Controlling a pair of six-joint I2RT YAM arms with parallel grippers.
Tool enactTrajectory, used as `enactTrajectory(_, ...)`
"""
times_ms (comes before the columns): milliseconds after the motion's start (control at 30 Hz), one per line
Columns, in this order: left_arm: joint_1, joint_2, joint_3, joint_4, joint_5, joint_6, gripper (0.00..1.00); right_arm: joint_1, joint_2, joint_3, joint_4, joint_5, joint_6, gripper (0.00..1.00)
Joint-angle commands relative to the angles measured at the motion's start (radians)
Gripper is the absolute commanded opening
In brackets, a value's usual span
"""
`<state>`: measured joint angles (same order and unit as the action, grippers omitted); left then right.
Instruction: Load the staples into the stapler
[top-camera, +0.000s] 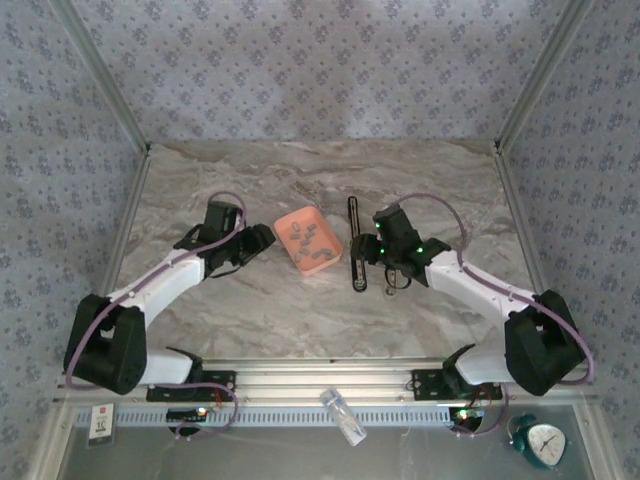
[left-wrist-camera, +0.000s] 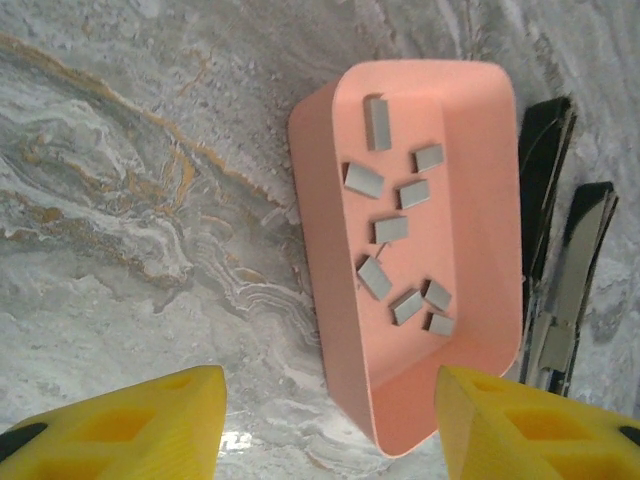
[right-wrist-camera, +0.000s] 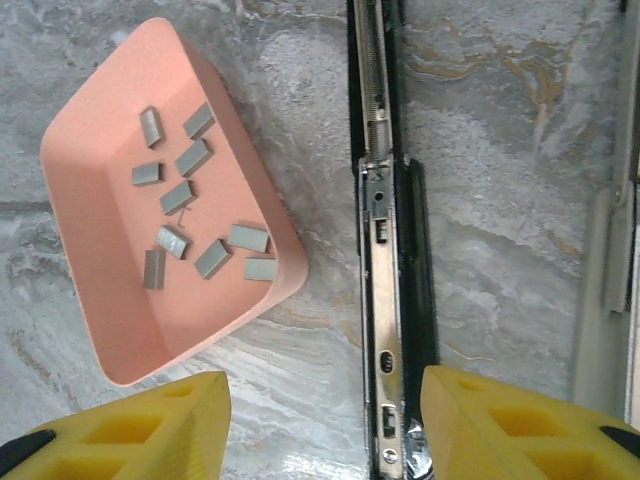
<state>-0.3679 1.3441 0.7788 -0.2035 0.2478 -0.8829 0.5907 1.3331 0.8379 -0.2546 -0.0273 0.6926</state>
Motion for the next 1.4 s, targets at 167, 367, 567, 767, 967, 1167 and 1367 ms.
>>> enactTrajectory(167,-0.011,0.053,0.037,-0.03,-0.026,0.024,0.57,0.036,0.039,0.035,0.022,-0.04,-0.01,0.54)
enactTrajectory(367,-0.019,0.118,0.082,-0.04,-0.03,0.04,0.57,0.041,0.062,0.044,0.031,-0.048,-0.027,0.54)
enactTrajectory(567,-0.035,0.199,0.129,-0.011,-0.011,0.05,0.57,0.044,0.099,0.089,-0.017,-0.061,-0.047,0.54)
enactTrajectory(767,-0.061,0.294,0.196,-0.01,-0.007,0.076,0.56,0.04,0.157,0.148,-0.038,-0.1,-0.092,0.55)
enactTrajectory(967,-0.082,0.394,0.272,-0.062,-0.03,0.12,0.52,0.029,0.201,0.199,-0.051,-0.117,-0.104,0.55)
enactTrajectory(1167,-0.094,0.459,0.32,-0.099,-0.042,0.159,0.48,0.018,0.201,0.193,-0.058,-0.125,-0.108,0.55)
enactTrajectory(1367,-0.106,0.487,0.355,-0.158,-0.064,0.21,0.4,0.011,0.184,0.183,-0.064,-0.123,-0.108,0.55)
